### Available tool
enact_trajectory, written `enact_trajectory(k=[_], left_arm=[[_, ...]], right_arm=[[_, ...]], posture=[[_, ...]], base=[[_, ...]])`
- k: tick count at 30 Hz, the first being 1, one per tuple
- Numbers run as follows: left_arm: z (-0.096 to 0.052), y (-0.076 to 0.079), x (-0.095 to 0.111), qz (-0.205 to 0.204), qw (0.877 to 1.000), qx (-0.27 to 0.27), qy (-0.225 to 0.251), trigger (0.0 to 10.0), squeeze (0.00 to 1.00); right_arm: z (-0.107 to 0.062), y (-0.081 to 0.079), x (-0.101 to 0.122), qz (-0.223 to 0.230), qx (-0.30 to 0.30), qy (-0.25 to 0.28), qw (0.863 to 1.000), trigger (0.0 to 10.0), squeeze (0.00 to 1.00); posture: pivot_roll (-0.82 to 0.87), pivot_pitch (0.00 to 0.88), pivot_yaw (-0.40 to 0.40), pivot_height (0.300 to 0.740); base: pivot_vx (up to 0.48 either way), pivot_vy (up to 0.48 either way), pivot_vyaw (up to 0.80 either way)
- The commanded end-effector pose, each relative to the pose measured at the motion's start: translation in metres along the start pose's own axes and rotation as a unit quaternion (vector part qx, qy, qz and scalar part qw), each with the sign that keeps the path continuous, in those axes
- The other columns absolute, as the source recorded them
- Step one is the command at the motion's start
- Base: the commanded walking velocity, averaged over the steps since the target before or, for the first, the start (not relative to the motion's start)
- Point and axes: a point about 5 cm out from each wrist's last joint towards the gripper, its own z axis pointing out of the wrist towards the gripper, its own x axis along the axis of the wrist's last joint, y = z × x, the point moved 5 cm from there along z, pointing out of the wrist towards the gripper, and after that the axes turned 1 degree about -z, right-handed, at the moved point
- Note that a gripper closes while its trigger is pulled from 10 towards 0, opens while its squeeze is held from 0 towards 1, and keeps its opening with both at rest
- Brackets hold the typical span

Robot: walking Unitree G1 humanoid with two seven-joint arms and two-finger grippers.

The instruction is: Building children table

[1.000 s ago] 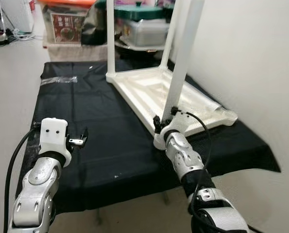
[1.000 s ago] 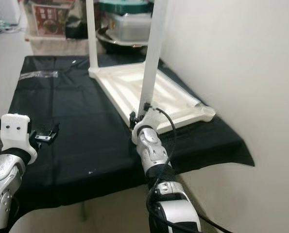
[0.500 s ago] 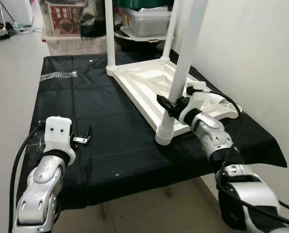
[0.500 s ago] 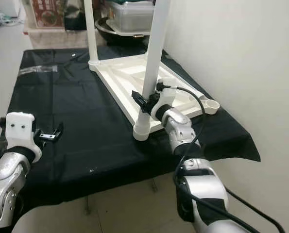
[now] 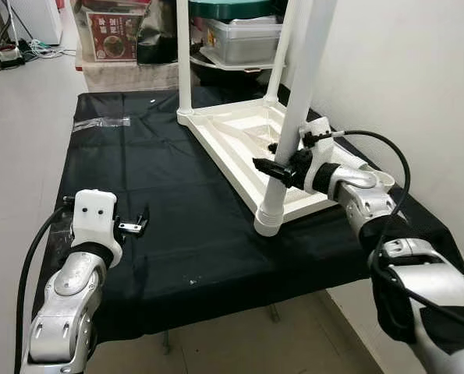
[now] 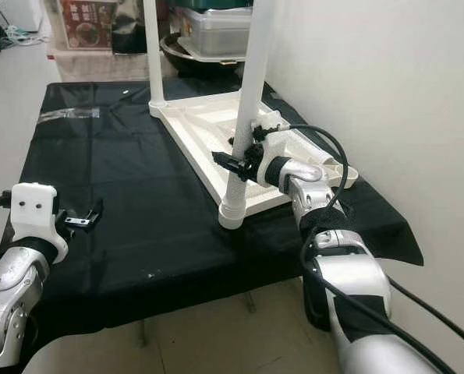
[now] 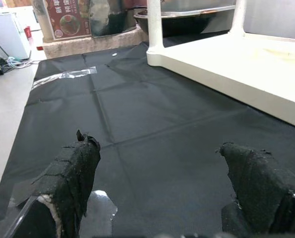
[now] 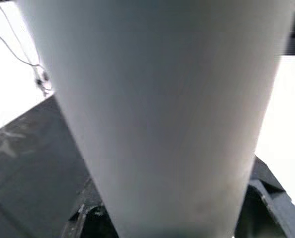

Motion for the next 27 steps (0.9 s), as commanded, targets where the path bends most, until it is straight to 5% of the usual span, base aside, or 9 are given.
enact_trajectory(k=[1, 8, 10, 11, 13, 20, 24, 25, 27], left_arm=[[-0.002, 0.001, -0.001, 0.006, 1.000, -0.006, -0.002, 10.0, 0.00], [-0.004, 0.002, -0.002, 0.007, 1.000, -0.006, -0.003, 10.0, 0.00], [-0.006, 0.001, -0.004, 0.007, 1.000, -0.004, -0.005, 10.0, 0.00], [-0.006, 0.001, -0.004, 0.007, 1.000, -0.004, -0.005, 10.0, 0.00], [-0.006, 0.001, -0.007, 0.007, 1.000, -0.004, -0.008, 10.0, 0.00], [0.002, 0.003, -0.021, -0.011, 0.999, -0.010, -0.032, 10.0, 0.00], [0.003, 0.003, -0.022, -0.017, 0.999, -0.013, -0.035, 10.0, 0.00], [0.003, 0.002, -0.023, -0.026, 0.999, -0.017, -0.038, 10.0, 0.00], [0.003, 0.001, -0.024, -0.033, 0.998, -0.019, -0.039, 10.0, 0.00]], right_arm=[[-0.003, 0.004, 0.004, -0.015, 0.003, -0.001, 1.000, 0.0, 0.00], [-0.007, 0.020, -0.022, 0.001, -0.101, -0.040, 0.994, 0.0, 0.00], [-0.028, 0.053, -0.055, 0.100, -0.354, -0.066, 0.928, 0.0, 0.00], [-0.028, 0.053, -0.055, 0.100, -0.354, -0.066, 0.928, 0.0, 0.00], [-0.041, 0.043, -0.090, 0.157, -0.494, -0.090, 0.851, 0.0, 0.00], [0.009, -0.047, -0.097, 0.202, -0.435, -0.079, 0.874, 0.0, 0.00], [0.014, -0.051, -0.092, 0.202, -0.423, -0.070, 0.880, 0.0, 0.00], [0.026, -0.052, -0.086, 0.219, -0.385, -0.069, 0.894, 10.0, 0.00], [0.031, -0.048, -0.074, 0.221, -0.366, -0.050, 0.903, 10.0, 0.00]], posture=[[0.11, 0.000, -0.111, 0.740], [0.12, 0.000, -0.123, 0.740], [0.13, 0.000, -0.119, 0.740], [0.13, 0.000, -0.119, 0.740], [0.10, 0.000, -0.105, 0.740], [0.10, 0.000, -0.082, 0.740], [0.10, 0.000, -0.084, 0.740], [0.10, 0.000, -0.091, 0.740], [0.10, 0.000, -0.096, 0.740]], base=[[0.000, 0.000, 0.00], [0.000, 0.000, 0.00], [0.000, 0.000, 0.00], [0.000, 0.000, 0.00], [0.000, 0.000, 0.00], [0.000, 0.000, 0.00], [0.000, 0.000, 0.00], [0.000, 0.000, 0.00], [0.000, 0.000, 0.00]])
